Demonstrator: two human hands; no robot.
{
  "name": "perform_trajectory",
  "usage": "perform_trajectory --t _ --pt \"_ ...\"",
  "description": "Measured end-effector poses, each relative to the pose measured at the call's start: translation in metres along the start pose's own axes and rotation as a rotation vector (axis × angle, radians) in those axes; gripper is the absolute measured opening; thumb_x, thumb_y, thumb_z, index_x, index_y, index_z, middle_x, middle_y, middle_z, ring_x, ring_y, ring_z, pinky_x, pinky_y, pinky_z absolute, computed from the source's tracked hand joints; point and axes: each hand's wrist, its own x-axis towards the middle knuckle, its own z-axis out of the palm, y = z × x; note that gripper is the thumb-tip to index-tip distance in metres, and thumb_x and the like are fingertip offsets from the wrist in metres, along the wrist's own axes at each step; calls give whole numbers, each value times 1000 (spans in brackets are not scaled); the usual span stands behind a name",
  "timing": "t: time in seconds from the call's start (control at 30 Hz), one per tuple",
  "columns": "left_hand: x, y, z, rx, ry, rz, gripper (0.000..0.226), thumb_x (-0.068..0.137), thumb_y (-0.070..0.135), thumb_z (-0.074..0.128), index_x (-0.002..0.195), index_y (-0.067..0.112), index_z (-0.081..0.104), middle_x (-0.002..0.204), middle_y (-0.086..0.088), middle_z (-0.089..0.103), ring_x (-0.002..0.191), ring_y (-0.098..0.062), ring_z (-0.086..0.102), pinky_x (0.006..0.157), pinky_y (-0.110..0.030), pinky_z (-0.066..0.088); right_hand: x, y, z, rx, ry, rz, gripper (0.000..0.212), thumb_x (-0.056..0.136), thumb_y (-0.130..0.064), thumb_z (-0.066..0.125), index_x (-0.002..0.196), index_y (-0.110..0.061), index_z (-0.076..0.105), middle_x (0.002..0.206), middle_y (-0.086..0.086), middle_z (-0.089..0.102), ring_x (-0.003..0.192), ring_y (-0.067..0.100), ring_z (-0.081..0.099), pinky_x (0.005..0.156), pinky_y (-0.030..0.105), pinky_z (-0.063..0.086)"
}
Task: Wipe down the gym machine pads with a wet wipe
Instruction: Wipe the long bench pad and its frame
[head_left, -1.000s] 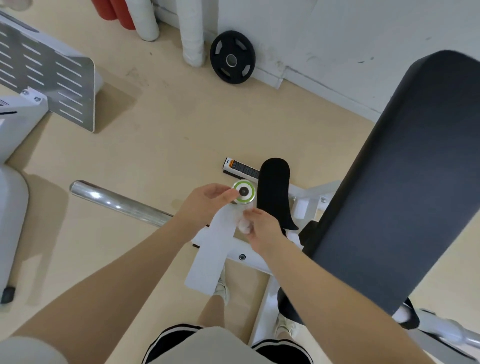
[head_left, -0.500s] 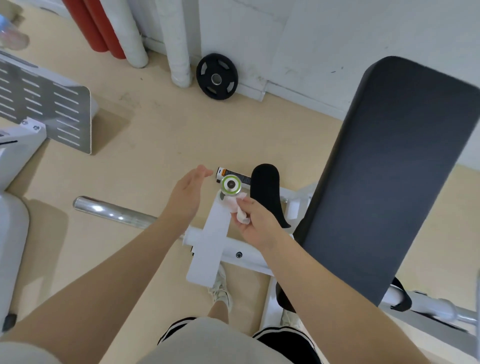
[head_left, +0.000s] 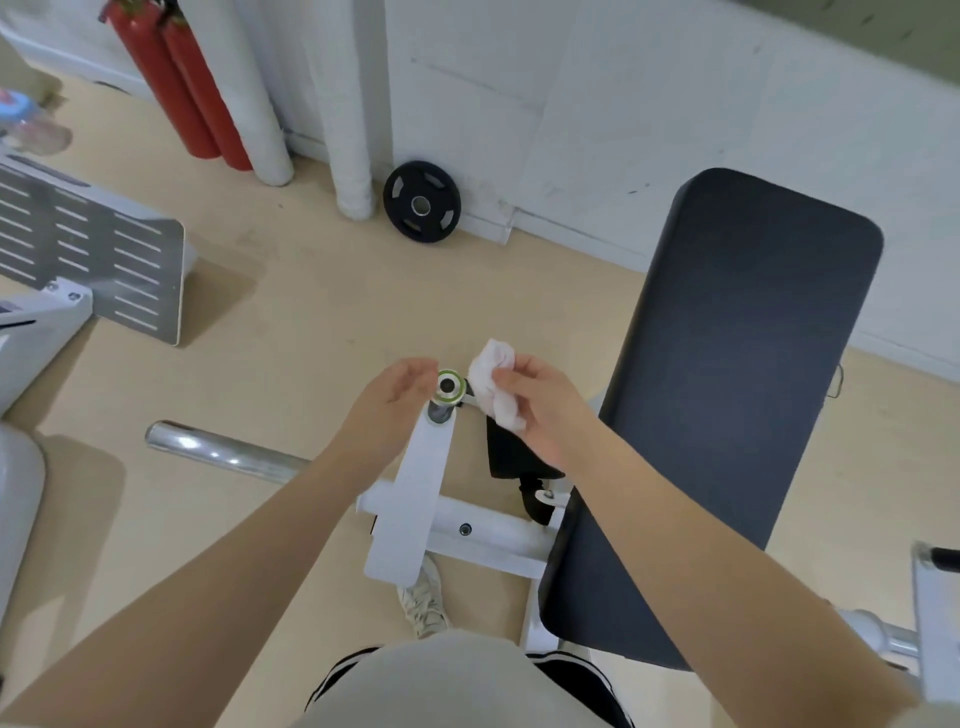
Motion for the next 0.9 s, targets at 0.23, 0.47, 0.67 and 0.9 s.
perform_trajectory --t 0.23,0.47,0.67,0.9 --pt "-14 45 68 7 -438 -67 4 88 14 60 90 10 60 92 -4 68 86 -12 65 88 -26 52 -70 -17 -52 10 40 -99 13 92 -4 50 101 -6 59 91 4 67 80 15 65 69 23 52" --pt "-22 58 157 66 -539 -123 7 89 12 58 86 9 53 90 -7 72 81 -14 71 72 -22 54 -141 -12 -133 -110 499 -420 19 91 -1 52 82 -16 60 77 -5 64 71 8 56 76 25 49" --pt "-46 70 247 -174 -668 -361 19 91 11 49 106 7 62 97 -12 72 86 -20 71 76 -29 55 -188 5 -176 -645 794 -585 23 89 3 52 92 -9 71 90 -11 55 79 0 53 70 4 39" --pt "-84 70 366 -115 -762 -297 28 93 17 50 117 3 55 107 -13 69 95 -22 68 86 -33 52 -235 32 -273 -1097 819 -652 31 82 -25 45 92 -17 74 99 5 66 97 31 56 80 35 45"
